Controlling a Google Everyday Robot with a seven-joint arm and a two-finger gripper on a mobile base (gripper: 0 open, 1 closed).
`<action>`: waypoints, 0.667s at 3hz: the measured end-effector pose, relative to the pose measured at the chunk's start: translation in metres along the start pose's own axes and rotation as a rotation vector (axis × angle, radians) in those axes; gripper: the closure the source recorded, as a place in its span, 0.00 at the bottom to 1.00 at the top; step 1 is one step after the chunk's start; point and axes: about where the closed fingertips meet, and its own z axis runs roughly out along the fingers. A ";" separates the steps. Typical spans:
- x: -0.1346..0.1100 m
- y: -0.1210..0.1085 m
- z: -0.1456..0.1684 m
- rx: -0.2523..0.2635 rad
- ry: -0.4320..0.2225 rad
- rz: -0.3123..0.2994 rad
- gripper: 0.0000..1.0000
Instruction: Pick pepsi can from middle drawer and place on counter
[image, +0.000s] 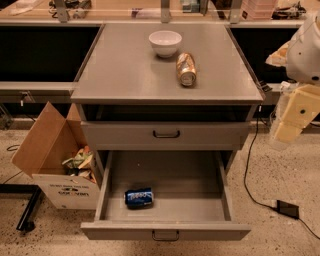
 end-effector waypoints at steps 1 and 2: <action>0.000 0.000 0.000 0.000 0.000 0.000 0.00; -0.006 0.001 0.032 -0.038 -0.018 -0.028 0.00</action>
Offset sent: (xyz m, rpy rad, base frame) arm 0.0266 0.0280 -0.0889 0.0495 0.0969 0.1114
